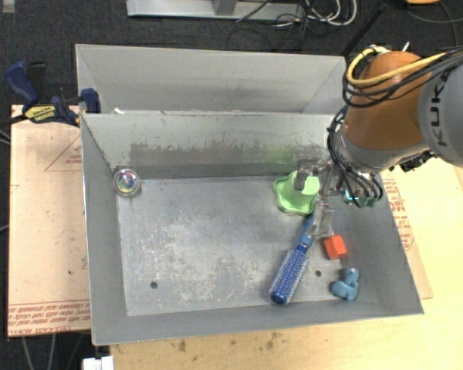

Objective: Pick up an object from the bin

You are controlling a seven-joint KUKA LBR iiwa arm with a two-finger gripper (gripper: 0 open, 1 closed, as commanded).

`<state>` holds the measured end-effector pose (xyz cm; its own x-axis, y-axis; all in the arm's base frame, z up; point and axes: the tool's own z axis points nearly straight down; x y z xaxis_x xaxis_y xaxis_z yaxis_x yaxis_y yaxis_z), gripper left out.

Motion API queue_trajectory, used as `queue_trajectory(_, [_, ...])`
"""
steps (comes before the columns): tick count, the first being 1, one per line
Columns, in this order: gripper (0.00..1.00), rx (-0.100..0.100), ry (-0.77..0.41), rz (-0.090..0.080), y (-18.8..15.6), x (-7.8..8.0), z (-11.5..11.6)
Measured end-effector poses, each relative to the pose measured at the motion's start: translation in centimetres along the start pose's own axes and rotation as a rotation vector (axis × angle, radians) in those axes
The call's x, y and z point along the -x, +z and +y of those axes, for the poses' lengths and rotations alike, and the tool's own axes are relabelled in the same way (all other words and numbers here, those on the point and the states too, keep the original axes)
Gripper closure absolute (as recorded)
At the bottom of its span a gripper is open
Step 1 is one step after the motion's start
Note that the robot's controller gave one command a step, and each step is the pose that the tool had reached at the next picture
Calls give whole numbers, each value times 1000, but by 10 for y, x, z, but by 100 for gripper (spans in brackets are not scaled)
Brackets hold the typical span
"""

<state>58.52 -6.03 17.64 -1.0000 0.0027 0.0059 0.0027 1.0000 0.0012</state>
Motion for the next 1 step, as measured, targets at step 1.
queue_trajectory(1, [0,0,-533,-2,108,-66,2])
